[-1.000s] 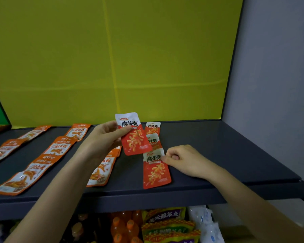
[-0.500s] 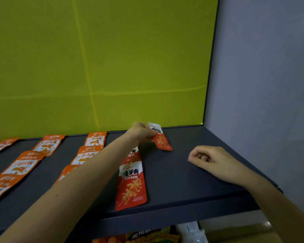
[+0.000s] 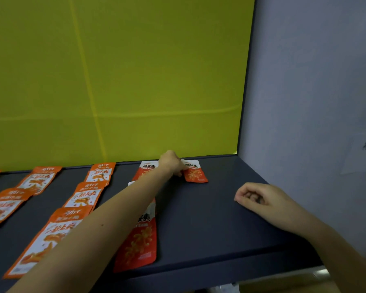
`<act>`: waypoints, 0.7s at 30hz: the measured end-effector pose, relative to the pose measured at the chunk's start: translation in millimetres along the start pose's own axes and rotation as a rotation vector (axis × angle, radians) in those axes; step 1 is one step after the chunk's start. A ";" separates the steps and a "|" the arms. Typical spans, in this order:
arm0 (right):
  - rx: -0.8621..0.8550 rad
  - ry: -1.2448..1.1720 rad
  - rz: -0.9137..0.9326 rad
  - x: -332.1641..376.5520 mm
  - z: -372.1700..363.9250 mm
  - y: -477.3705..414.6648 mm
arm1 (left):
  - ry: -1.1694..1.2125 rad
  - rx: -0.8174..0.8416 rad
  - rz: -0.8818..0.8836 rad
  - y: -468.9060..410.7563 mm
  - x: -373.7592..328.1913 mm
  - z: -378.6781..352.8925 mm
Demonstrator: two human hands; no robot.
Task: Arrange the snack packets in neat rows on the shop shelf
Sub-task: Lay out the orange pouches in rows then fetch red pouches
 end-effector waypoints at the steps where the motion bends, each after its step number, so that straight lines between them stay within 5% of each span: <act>1: -0.001 -0.004 0.000 0.0 0.5 -0.5 | -0.026 -0.011 -0.011 0.9 -1.5 0.3; 9: 0.022 0.055 -0.005 -0.1 -1.3 -0.4 | -0.329 -0.136 -0.085 13.8 -8.7 6.1; 16: -0.005 0.257 0.062 26.5 0.2 4.8 | -0.638 -0.364 -0.378 94.0 -21.5 71.2; 21: -0.041 0.204 0.198 99.7 -20.7 -9.3 | -0.617 -0.706 -0.456 220.1 21.9 159.4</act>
Point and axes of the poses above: each hand's wrist, its own y-axis away from the middle knuckle, its own z-axis out of the back of the hand, x = y × z, the point moved 8 cm from there along -y, towards the middle knuckle, and after that the axes turned 2 degrees about y, right-handed, at the moved point
